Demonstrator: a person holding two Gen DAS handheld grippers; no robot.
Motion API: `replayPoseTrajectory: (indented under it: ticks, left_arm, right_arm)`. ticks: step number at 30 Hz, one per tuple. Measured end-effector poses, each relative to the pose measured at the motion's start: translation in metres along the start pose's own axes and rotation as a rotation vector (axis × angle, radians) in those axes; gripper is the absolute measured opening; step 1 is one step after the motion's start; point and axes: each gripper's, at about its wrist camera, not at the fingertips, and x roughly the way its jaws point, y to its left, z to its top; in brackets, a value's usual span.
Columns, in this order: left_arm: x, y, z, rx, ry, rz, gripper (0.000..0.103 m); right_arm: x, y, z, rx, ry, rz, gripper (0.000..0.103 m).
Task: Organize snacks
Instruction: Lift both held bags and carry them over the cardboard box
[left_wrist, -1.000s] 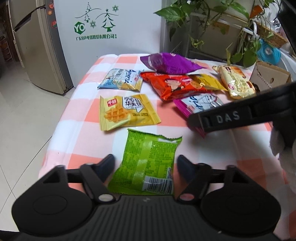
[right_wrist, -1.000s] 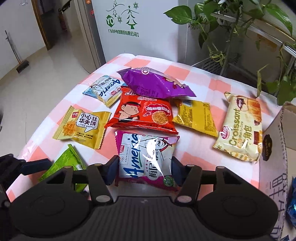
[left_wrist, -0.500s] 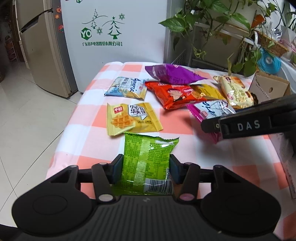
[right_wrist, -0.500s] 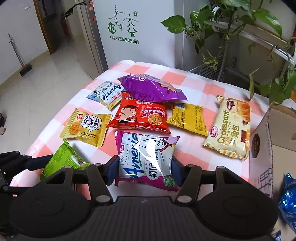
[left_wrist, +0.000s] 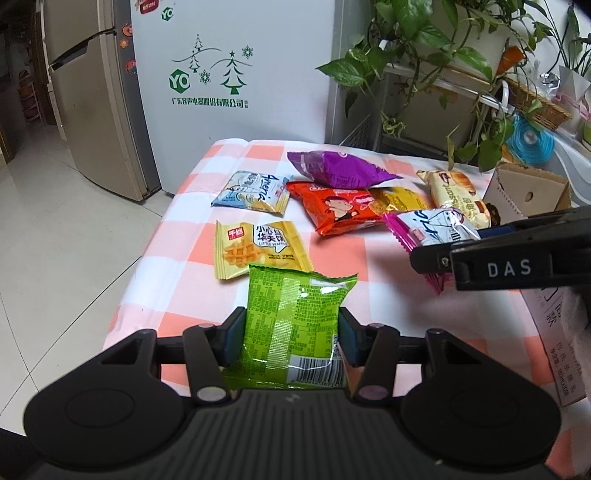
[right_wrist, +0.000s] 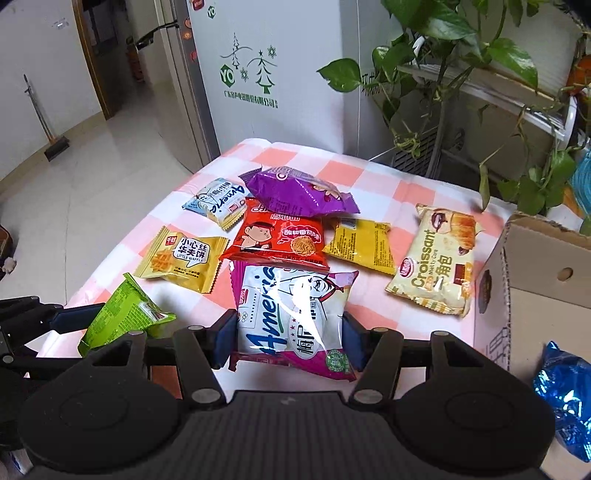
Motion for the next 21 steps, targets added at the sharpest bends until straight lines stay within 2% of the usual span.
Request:
replayPoseTrajectory:
  ticks: [21]
  left_arm:
    - [-0.036,-0.030,0.021,0.016,-0.072,-0.023,0.051]
  right_arm:
    - [-0.058,-0.013,-0.007,0.006,-0.095,-0.032,0.065]
